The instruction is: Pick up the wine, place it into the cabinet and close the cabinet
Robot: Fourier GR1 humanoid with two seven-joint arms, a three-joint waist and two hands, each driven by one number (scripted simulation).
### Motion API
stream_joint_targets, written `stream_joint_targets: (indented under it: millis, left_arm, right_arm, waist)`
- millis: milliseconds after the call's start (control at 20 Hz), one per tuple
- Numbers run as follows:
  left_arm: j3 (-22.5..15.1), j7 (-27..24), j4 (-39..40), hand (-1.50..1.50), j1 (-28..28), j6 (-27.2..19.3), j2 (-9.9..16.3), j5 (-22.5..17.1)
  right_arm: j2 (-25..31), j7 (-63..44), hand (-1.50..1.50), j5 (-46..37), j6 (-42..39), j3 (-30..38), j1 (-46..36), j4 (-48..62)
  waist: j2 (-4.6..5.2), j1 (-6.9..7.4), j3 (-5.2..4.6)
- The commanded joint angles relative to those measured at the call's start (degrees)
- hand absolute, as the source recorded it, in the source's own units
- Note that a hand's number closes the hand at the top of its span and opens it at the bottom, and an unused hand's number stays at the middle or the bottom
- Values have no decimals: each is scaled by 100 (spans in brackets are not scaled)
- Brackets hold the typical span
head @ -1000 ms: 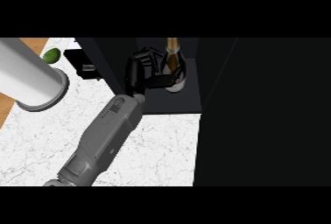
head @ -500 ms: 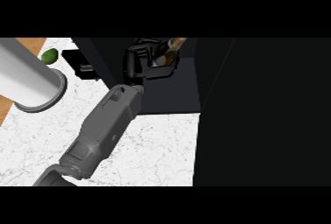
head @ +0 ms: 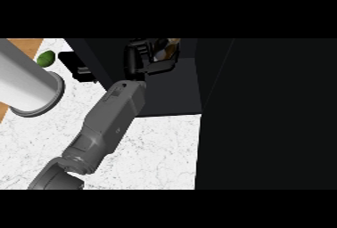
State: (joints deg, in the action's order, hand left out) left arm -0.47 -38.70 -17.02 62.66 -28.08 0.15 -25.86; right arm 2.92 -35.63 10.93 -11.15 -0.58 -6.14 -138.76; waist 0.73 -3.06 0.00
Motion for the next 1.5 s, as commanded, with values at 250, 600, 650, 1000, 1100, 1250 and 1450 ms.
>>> stream_joint_targets:
  millis: [250, 600, 650, 1000, 1100, 1250, 1450]
  left_arm:
    - [451, -406, 433, 150, -110, 571, -15, -397]
    - [552, -351, 748, 150, 279, 420, 137, -328]
    - [537, -591, 763, 150, 85, 521, 32, -301]
    - [489, -407, 1030, -150, 219, 341, 297, -150]
    - [416, -456, 1125, -150, 267, -13, 46, -50]
    - [410, -546, 1169, -150, 113, 160, 171, -2]
    - [317, -439, 1265, -150, 230, -134, 165, 153]
  right_arm:
    - [-130, -59, -150, 159, 87, -109, 9, -202]
    - [-84, -35, -150, 338, 28, -45, 69, -378]
    - [-12, -177, -150, 384, 43, -13, -52, -390]
    - [-1, 58, -150, 436, -52, 69, 49, -206]
    - [-170, 136, -150, 177, -30, -264, 223, -278]
    - [-65, 36, -150, 248, -57, -182, 304, -442]
    - [-124, 198, -150, 147, -6, -127, 113, -123]
  waist:
    - [30, 12, -5]
    - [62, -88, -5]
    - [64, -82, -7]
    - [68, -83, -2]
    - [64, -101, -2]
    - [71, -141, -4]
    - [78, -103, -4]
